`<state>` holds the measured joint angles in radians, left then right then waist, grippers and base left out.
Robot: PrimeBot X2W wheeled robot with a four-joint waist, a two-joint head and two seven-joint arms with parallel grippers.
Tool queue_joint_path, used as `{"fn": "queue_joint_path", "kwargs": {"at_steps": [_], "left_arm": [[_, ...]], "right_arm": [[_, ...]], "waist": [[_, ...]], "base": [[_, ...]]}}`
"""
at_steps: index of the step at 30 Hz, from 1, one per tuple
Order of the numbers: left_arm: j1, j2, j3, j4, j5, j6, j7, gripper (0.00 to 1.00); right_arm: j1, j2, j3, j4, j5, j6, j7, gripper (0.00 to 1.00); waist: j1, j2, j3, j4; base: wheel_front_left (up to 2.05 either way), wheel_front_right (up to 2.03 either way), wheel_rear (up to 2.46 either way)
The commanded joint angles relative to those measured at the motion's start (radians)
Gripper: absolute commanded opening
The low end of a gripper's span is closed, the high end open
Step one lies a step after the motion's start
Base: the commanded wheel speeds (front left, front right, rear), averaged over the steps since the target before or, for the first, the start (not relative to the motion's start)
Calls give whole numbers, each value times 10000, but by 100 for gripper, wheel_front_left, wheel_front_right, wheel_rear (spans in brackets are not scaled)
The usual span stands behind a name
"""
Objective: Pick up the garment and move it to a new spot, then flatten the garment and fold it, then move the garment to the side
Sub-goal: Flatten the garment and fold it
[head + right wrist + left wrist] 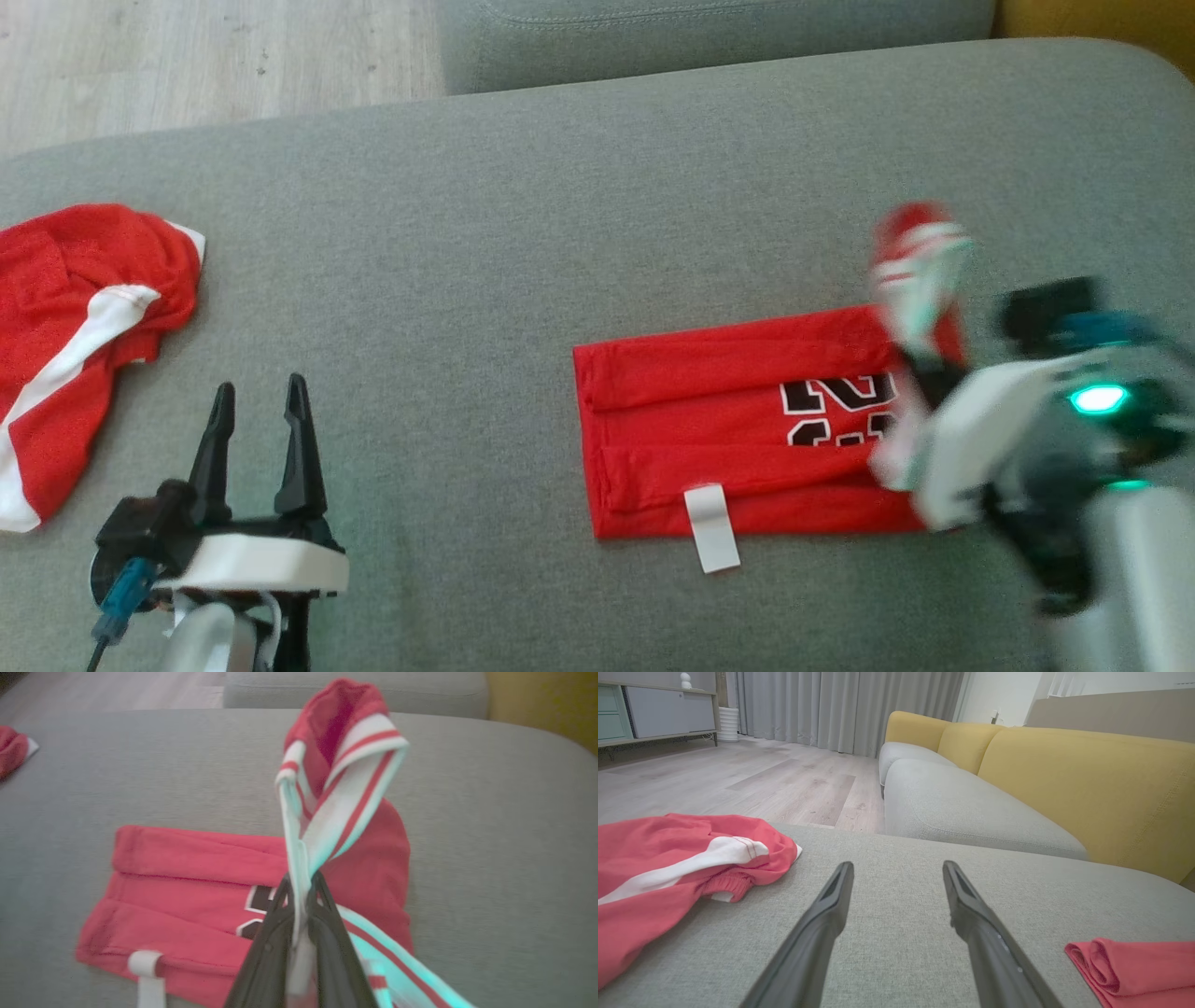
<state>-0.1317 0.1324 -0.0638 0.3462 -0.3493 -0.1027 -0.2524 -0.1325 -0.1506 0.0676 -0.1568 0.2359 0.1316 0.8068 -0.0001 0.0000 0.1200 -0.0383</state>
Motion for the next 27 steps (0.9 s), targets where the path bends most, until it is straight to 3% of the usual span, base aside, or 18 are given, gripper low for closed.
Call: {"fn": "queue_joint_path", "kwargs": {"at_steps": [1,8,17,18,19,20,24,27], "left_arm": [[-186,177,395,-356,136,7,-93,100],[-221,114,246,-321,174,24,-93,100],[-315,114,100,-223,144,-3,-92,100],[-328,119,89,-210,140,-5,-92,100],[-341,123,78,-196,136,-6,-92,100],[-349,124,70,-180,132,-7,-92,100],[-366,110,33,-122,117,-11,-92,100],[-344,104,39,-88,95,-11,-93,100]], "right_arm": [[-434,127,698,-384,96,-9,-172,0],[-1066,844,2989,1222,641,-9,-837,0],[-2202,998,3804,3599,1464,-9,-2108,0],[-2335,999,3898,3824,1676,-9,-2289,12],[-2459,1000,4020,4042,1909,-9,-2424,49],[-2575,1000,4150,4236,2172,-9,-2556,100],[-2996,1002,4496,4643,3028,-9,-3160,100],[-3174,1002,4205,4377,3797,-9,-3886,100]], "waist": [[1,0,-15,15],[1,0,-49,258],[1,0,17,552],[1,0,33,582],[1,0,46,609],[1,0,56,632],[1,0,62,691],[1,0,-7,687]], "base": [[0,0,0],[0,0,0],[0,0,0],[0,0,0],[0,0,0],[0,0,0],[0,0,0],[0,0,0]]}}
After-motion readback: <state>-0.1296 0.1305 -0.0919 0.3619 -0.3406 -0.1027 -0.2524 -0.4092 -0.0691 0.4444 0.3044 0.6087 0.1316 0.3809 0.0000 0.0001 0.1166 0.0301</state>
